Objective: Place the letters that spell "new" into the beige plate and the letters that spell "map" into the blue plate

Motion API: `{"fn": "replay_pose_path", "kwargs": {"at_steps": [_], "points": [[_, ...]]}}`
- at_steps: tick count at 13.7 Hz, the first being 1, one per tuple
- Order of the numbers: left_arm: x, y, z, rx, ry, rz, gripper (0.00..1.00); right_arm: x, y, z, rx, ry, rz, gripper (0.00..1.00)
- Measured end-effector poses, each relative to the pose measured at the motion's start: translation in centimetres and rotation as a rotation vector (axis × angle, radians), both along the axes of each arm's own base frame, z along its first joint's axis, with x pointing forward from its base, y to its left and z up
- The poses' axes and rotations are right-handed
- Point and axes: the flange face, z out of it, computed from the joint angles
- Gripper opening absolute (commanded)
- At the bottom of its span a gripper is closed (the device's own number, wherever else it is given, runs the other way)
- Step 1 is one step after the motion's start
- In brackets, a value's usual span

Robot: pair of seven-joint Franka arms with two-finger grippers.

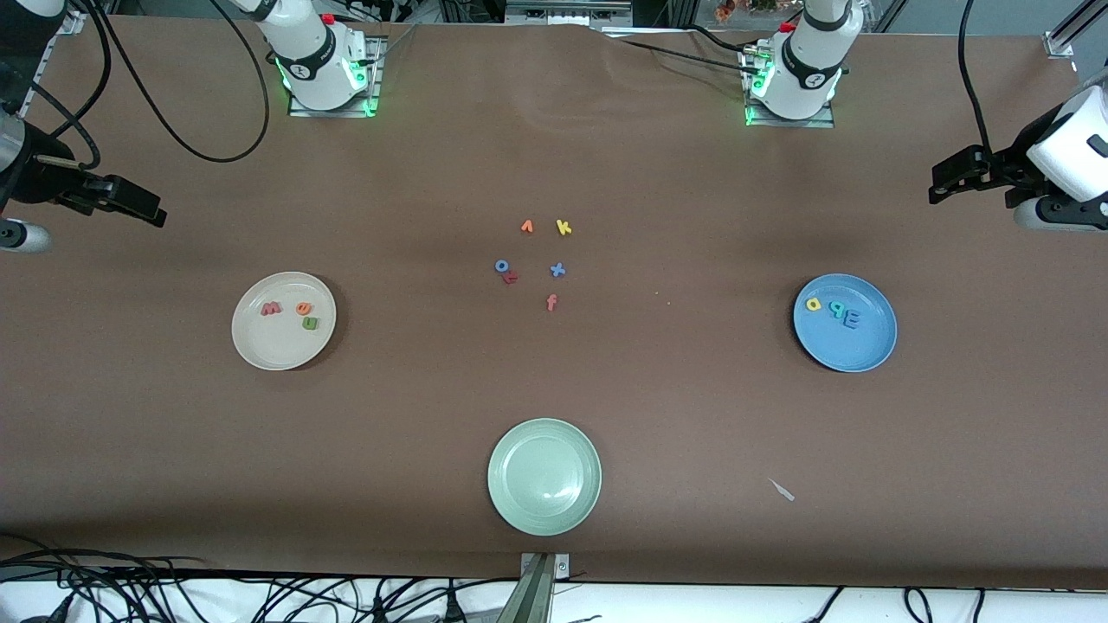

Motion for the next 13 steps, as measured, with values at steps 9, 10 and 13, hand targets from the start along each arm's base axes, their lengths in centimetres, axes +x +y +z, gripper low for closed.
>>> {"fn": "replay_pose_path", "kwargs": {"at_steps": [9,10,13], "points": [[0.00,0.00,0.00,0.000,0.000,0.000,1.00,0.44,0.22,-0.43,-0.001,-0.008,0.004,1.00],[0.00,0.00,0.00,0.000,0.000,0.000,1.00,0.45,0.22,-0.43,0.000,-0.008,0.004,1.00],[0.00,0.00,0.00,0.000,0.000,0.000,1.00,0.45,0.24,-0.44,0.000,-0.008,0.004,1.00]]}}
